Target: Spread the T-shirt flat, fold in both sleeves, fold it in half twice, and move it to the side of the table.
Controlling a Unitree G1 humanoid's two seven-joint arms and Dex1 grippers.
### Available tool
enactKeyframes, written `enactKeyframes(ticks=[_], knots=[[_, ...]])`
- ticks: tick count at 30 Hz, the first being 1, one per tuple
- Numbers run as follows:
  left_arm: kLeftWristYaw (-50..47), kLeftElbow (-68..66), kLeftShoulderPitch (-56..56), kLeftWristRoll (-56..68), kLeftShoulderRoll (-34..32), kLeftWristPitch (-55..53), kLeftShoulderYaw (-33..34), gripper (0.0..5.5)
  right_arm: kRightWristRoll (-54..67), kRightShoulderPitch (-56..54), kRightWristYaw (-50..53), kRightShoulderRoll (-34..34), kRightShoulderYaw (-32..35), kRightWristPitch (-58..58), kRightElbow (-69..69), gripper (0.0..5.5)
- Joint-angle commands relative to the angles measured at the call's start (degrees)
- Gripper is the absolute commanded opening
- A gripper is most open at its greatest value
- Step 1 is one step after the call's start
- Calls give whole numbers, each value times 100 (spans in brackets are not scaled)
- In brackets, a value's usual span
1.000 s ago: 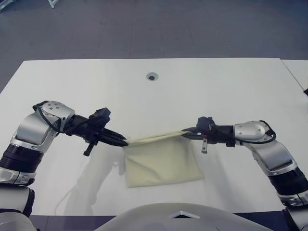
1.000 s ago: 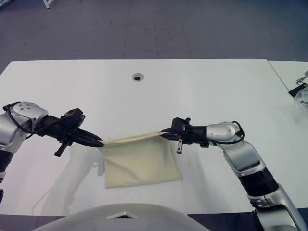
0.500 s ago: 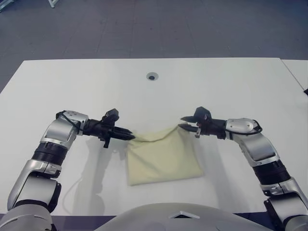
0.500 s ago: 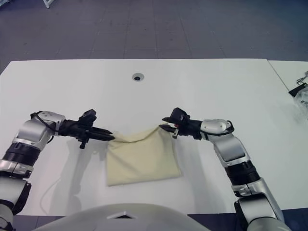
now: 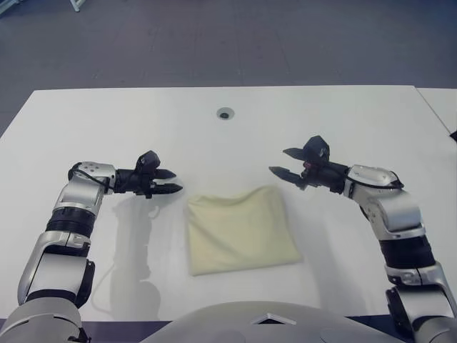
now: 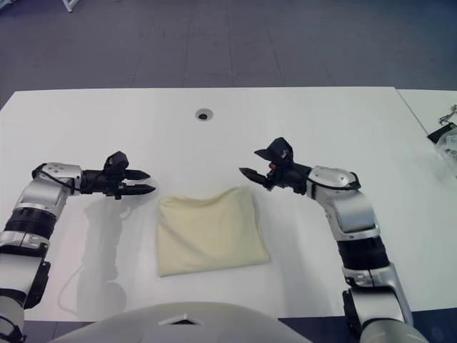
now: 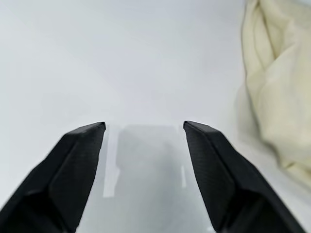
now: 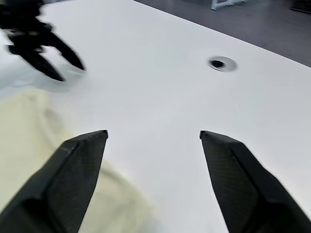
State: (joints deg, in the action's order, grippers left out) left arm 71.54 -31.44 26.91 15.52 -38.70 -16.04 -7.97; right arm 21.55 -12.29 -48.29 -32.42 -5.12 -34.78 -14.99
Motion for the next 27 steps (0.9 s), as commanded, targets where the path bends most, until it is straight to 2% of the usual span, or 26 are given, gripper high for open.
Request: enactKeyframes(ticks=[1,5,10,13,20,27], knots=[[-33,1514,-91,785,287,-943,300,361,547,556,-483,-381,-135,-408,-996,288],[-353,2276,-344,786,596,-1223,31,425,896,572,-731,-371,-440,-763,-1104,225],[-783,2298,-697,91,890,-703,-601,497,1039,551,-918,-321,-923,-1033,-946,153],[-1253,1829,-706,-551,1093,-36,-893,539,1032,493,-955,-250,-1164,-1134,-770,108],[-2055,610,-340,-1170,1498,953,-848,540,961,295,-816,-164,-1355,-1485,-165,3],[-1634,623,-343,-770,1417,763,-517,540,1291,116,-630,125,-848,-1872,600,3]])
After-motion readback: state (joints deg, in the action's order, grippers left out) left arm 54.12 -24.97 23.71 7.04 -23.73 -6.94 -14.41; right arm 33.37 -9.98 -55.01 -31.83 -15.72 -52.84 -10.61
